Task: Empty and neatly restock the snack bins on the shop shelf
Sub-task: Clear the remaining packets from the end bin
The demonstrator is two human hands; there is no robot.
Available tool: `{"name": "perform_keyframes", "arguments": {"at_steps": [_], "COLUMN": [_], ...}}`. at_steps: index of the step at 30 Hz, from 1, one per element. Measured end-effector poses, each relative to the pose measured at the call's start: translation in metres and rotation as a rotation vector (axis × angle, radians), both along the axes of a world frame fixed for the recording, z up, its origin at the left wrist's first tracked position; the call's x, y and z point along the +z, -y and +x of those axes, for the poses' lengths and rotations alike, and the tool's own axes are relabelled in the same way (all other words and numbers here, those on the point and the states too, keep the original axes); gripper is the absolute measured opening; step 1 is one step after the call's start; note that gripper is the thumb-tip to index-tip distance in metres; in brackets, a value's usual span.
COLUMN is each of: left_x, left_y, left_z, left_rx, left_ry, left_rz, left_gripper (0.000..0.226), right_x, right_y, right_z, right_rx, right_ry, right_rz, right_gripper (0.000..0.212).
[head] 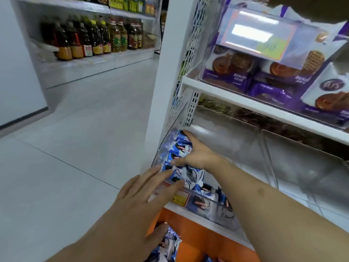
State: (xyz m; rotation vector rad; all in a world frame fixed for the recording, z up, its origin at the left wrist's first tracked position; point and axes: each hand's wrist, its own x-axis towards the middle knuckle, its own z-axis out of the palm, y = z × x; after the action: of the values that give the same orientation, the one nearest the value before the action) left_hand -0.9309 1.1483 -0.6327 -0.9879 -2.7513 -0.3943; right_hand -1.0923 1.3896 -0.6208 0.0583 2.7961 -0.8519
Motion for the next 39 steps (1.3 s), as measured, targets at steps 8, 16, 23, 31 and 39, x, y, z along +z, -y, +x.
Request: {"name": "perform_keyframes", "arguments": {"at_steps": [8, 16, 23, 31, 39], "left_x": [-0.004, 0.003, -0.004, -0.006, 0.003], "left_y": [-0.001, -0.003, -0.005, -0.005, -0.002], "left_z": [0.003, 0.006, 0.001, 0.001, 0.005], "left_rx": [0.013, 0.033, 0.037, 0.026, 0.011], "left_ry": [-0.002, -0.095, -0.092, -0.065, 0.033], "left_rz": [0.005, 0.0, -0.032, -0.005, 0.006], "left_gripper": [0.101, 0.089, 0.1, 0.096, 0.094], "right_x": [-0.002, 0.009, -0.003, -0.002, 0.012], "right_y": [-0.012, -0.027, -0.002, -0.001, -0.011], "right_z": [0.013, 0.005, -0.002, -0.004, 0.011], "right_rx": [0.052, -0.081, 0.001, 0.026, -0.13], "right_ry": [-0.131, -0.101, -0.108, -0.18, -0.25], "right_rz": [-0.105, 0.015, 0.057, 0.083, -0.156], "right_gripper": [0.095, 0.108, 0.115, 0.089, 0.068]}}
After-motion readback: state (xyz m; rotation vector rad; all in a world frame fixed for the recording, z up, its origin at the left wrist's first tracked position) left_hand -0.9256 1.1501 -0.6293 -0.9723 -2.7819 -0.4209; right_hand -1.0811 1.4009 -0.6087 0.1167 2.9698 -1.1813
